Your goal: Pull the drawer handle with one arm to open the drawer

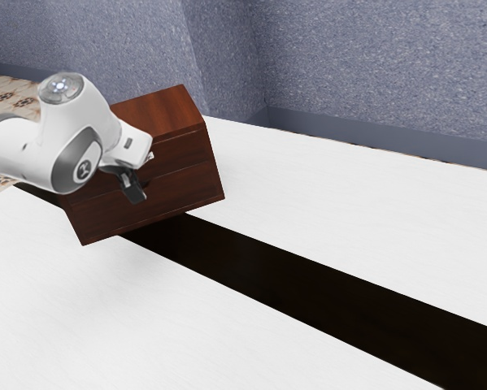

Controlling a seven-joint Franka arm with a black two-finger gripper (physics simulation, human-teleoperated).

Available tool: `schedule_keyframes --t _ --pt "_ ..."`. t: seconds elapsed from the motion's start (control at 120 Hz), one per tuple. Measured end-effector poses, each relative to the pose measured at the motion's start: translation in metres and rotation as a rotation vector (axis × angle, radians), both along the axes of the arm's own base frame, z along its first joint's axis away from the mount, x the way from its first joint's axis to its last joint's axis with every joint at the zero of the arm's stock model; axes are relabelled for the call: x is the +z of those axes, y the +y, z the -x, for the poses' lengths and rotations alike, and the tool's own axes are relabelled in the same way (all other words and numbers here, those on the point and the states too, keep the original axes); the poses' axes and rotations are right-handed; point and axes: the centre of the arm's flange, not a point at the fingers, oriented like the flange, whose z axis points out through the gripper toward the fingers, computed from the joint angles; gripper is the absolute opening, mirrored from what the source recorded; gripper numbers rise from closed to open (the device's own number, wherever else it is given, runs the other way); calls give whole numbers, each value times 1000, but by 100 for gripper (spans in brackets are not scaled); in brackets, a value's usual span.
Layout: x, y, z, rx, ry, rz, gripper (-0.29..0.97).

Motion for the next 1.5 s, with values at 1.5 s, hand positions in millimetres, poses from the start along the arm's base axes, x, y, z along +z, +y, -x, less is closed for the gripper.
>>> schedule_keyframes --t 1.5 --pt "0 -56 35 -6 18 9 66"
